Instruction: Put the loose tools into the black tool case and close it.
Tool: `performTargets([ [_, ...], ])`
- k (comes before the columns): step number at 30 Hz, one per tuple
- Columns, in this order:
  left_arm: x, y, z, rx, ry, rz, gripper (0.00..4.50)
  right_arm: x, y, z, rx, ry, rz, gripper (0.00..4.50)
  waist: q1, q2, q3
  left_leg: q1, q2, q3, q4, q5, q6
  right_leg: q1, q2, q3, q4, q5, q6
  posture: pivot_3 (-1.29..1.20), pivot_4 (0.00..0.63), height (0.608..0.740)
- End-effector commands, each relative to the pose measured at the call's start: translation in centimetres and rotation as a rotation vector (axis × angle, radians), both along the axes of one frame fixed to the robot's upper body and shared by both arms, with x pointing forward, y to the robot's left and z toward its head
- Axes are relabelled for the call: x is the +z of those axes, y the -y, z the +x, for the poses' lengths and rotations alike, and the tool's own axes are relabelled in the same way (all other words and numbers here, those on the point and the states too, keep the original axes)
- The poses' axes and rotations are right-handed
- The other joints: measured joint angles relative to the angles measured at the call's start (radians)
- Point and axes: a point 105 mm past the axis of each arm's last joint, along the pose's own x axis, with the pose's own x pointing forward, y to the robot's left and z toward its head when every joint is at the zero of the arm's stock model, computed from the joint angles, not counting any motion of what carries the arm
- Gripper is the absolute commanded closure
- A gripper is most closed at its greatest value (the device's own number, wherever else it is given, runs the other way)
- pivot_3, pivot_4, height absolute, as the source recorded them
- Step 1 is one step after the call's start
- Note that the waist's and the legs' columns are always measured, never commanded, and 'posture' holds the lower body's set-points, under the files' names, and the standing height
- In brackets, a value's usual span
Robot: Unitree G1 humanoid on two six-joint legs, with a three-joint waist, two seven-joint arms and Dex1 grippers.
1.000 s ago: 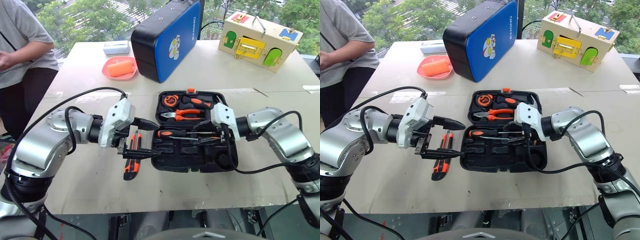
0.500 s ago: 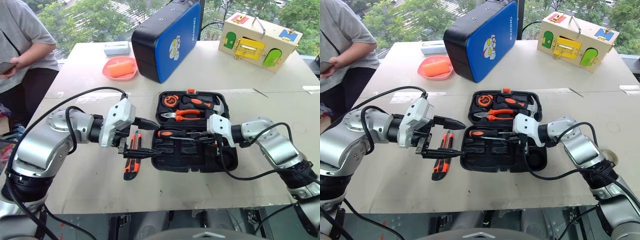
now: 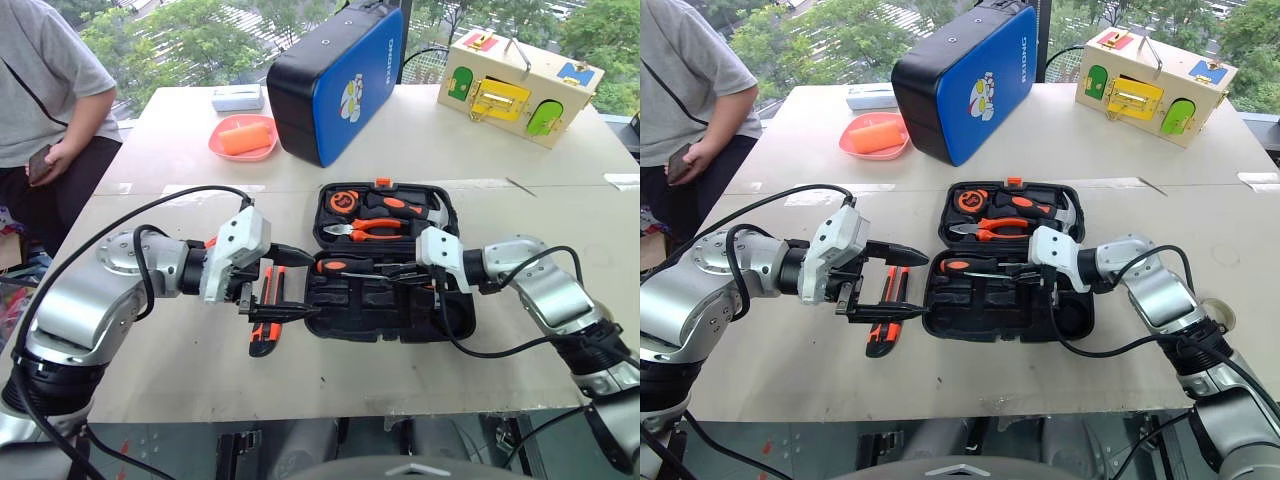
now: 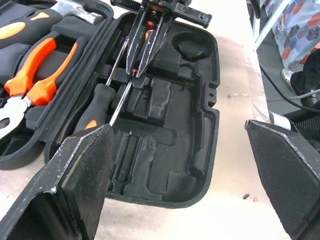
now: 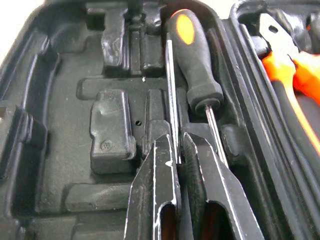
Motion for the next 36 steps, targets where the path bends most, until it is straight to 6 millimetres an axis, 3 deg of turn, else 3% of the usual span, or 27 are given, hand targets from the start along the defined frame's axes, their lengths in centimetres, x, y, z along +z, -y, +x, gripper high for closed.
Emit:
performTargets([
  [1, 1.1, -0.2, -0.1, -0.01, 0.054, 0.006, 0.0, 1.1, 0.7, -0.2, -0.032, -0.07, 0.04, 4.45, 0.0, 0.0, 0.0, -0.001, 0.0, 0.0, 0.0, 0.0, 0.0, 0.0, 0.0, 0.0, 0.0, 0.0, 0.0, 0.0, 0.15, 0.735],
  [7, 1.2, 0.0, 0.2, -0.025, 0.063, 0.006, 0.0, 0.7, 1.7, -0.9, -0.032, -0.067, -0.014, 4.45, -0.001, 0.001, 0.0, -0.005, 0.0, 0.0, -0.001, 0.0, 0.0, -0.006, 0.0, -0.001, 0.0, 0.0, 0.0, 0.0, 0.15, 0.735],
  [14, 1.3, 0.2, 0.5, -0.034, 0.072, 0.006, 0.0, -2.7, 3.0, -0.5, -0.033, 0.011, -0.194, 4.45, -0.002, 0.0, 0.0, -0.005, 0.0, 0.0, 0.0, 0.0, 0.0, -0.006, 0.0, 0.0, 0.0, 0.0, 0.0, 0.0, 0.15, 0.735],
  [17, 1.4, 0.1, 0.5, -0.031, 0.073, 0.009, 0.0, -3.1, 3.2, -0.5, 0.004, 0.069, -0.232, 4.45, -0.001, 0.0, 0.0, -0.004, 0.0, 0.0, 0.0, 0.0, 0.0, -0.004, 0.0, 0.0, 0.0, 0.0, 0.0, 0.0, 0.15, 0.735],
  [22, 1.0, -0.6, 0.7, 0.004, 0.068, 0.026, 0.0, 0.6, 1.5, -0.5, 0.018, 0.087, -0.036, 4.45, -0.002, 0.0, 0.0, -0.001, 0.0, 0.0, 0.0, 0.0, 0.0, -0.001, 0.0, 0.0, 0.0, 0.0, 0.0, 0.0, 0.15, 0.735],
  [25, 0.8, -1.8, 0.9, 0.08, 0.064, 0.021, 0.0, 5.6, 0.2, -0.8, 0.053, 0.128, 0.185, 4.45, -0.005, 0.001, 0.001, -0.003, 0.0, 0.0, -0.001, 0.0, 0.0, -0.003, 0.0, 0.0, 0.0, 0.0, 0.0, 0.0, 0.15, 0.735],
  [28, 0.7, -3.5, 0.8, 0.186, 0.06, 0.009, 0.0, 8.6, 0.0, -1.7, 0.117, 0.153, 0.268, 4.45, -0.014, 0.002, 0.002, -0.007, 0.0, 0.0, -0.002, 0.0, -0.001, -0.008, -0.001, 0.003, 0.001, 0.0, 0.0, 0.0, 0.15, 0.735],
  [30, 0.6, -5.9, 0.1, 0.336, 0.043, -0.023, 0.0, 10.6, 0.0, -2.8, 0.199, 0.139, 0.317, 4.45, -0.021, 0.002, 0.002, -0.007, 0.0, -0.001, -0.002, 0.0, -0.001, -0.008, -0.001, 0.003, 0.0, 0.0, 0.0, 0.0, 0.15, 0.735],
  [31, 0.4, -6.8, -0.4, 0.393, 0.034, -0.032, 0.0, 11.1, -0.1, -3.2, 0.228, 0.128, 0.33, 3.95, -0.026, 0.003, 0.002, -0.007, 0.001, -0.001, -0.003, 0.0, -0.001, -0.009, -0.001, 0.003, 0.0, 0.0, 0.0, 0.0, 0.15, 0.735],
  [32, 0.1, -7.8, -1.1, 0.459, 0.023, -0.038, 0.0, 11.6, 0.0, -3.6, 0.262, 0.107, 0.34, 3.73, -0.03, 0.003, 0.002, -0.006, 0.0, 0.0, -0.004, 0.0, -0.001, -0.008, -0.001, 0.005, -0.001, 0.0, 0.0, 0.0, 0.15, 0.735],
  [36, -1.6, -11.8, -4.3, 0.713, 0.003, -0.019, 0.0, 12.4, -0.1, -4.6, 0.351, 0.084, 0.333, 1.76, -0.027, 0.003, 0.002, -0.006, 0.001, -0.001, -0.005, 0.0, -0.001, -0.009, -0.001, 0.006, -0.004, 0.0, -0.001, 0.0, 0.15, 0.735],
])
